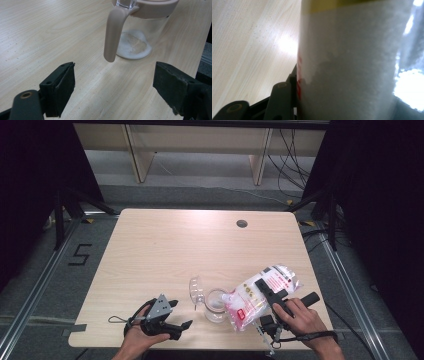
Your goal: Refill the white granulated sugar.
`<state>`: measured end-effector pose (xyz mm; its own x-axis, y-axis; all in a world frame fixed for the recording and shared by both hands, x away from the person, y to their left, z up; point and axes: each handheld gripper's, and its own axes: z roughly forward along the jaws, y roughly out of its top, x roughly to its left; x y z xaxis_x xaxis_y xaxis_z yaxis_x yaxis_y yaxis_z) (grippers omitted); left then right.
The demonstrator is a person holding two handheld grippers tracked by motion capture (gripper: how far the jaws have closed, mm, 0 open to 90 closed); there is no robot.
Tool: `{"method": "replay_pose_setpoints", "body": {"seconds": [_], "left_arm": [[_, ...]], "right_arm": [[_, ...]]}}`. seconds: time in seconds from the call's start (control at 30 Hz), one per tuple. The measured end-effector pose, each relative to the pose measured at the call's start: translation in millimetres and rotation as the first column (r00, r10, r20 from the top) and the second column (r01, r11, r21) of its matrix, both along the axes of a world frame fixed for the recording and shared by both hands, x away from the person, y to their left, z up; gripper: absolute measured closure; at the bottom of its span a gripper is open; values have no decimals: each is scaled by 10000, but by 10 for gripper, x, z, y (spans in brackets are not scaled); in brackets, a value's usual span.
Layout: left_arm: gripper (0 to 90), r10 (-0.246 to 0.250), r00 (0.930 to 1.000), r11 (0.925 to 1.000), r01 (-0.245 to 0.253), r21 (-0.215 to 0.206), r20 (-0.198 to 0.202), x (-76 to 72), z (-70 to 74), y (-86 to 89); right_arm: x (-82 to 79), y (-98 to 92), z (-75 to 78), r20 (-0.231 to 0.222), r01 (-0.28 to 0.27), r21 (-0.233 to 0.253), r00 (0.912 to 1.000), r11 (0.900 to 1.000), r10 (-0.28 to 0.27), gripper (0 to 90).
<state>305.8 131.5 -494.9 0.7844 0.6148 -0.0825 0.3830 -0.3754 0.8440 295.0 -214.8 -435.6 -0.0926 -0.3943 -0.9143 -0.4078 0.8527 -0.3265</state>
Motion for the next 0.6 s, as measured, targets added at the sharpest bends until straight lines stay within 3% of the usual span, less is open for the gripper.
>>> {"method": "replay_pose_setpoints", "body": {"seconds": [0.1,0.17,0.23,0.27,0.3,0.6], "left_arm": [[175,75,10000,10000,-75,-52,64,-2,-4,-3],[175,95,9999,9999,-95,-72,33,-4,-4,-4],[175,45,10000,10000,-45,-58,37,-1,-3,-5],[175,48,10000,10000,-48,-19,74,-1,-4,-3],[175,66,10000,10000,-66,7,56,-2,-4,-2],[175,81,10000,10000,-81,0,56,-2,-3,-1]], "right_arm": [[-13,-2,-14,-77,149,100,9999,9998,-148,531],[-21,9,-7,-84,192,-108,9998,9998,-193,531],[-23,12,-11,-36,128,-63,9999,9999,-129,532],[-13,30,13,38,-115,-279,9999,9995,116,532],[-24,16,-4,-42,88,-20,10000,10000,-88,532],[-33,26,-5,-37,77,-53,10000,10000,-77,533]]}}
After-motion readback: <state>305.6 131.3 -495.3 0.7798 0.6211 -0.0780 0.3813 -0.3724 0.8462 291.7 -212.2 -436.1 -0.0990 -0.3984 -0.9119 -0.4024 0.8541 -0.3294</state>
